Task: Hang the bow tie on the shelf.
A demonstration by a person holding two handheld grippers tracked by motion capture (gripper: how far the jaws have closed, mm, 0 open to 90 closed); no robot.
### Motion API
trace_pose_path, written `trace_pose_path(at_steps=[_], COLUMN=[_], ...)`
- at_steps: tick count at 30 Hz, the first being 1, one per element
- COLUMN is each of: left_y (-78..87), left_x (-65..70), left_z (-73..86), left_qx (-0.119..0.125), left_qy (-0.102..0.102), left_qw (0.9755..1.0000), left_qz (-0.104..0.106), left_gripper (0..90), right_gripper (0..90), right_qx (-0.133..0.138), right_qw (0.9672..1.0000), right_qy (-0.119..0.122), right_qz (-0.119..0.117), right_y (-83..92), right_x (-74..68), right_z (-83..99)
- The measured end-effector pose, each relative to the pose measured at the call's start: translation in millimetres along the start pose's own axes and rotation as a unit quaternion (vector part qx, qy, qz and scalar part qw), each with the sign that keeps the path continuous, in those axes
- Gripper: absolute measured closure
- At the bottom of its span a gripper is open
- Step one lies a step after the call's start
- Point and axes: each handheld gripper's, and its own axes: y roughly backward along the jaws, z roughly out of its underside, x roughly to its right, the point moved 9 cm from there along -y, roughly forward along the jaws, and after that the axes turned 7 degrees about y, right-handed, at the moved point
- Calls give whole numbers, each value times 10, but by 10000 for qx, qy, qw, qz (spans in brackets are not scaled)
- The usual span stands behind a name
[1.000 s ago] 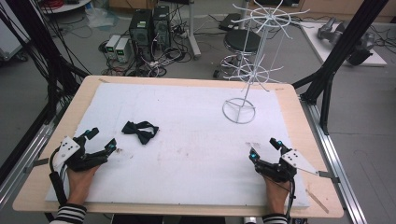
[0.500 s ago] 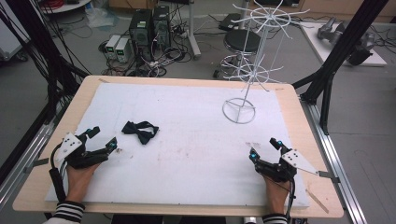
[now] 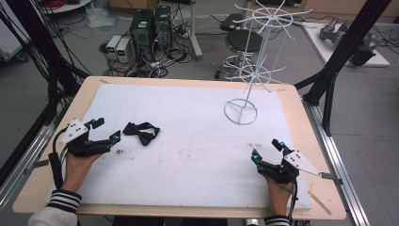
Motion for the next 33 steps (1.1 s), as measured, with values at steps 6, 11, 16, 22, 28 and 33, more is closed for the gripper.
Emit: trace_pose_path(at_steps=[6, 11, 16, 22, 28, 33], left_y=[-166, -249, -348, -476, -685, -838], left_x=[12, 1, 3, -8, -15, -16], left_z=[-35, -52, -86, -141, -84, -28], left_qx=[-480, -669, -954, -1192, -1672, -2024], left_qy=[-109, -160, -304, -393, -524, -686], left_qw=[9987, 9976, 9948, 9919, 9839, 9761], left_qz=[118, 120, 164, 212, 342, 384], left_gripper=[168, 168, 169, 172, 185, 185], right_gripper=[101, 101, 101, 101, 101, 101], right_qx=[2, 5, 4, 3, 3, 7], right_qw=[10000, 10000, 10000, 10000, 10000, 10000], right_qy=[-19, -22, -18, -25, -23, -25], right_qz=[-8, -7, -6, -5, -6, -10], right_y=[2, 3, 2, 3, 3, 3], right_x=[0, 2, 3, 3, 3, 4], right_z=[0, -1, 0, 0, 0, -1])
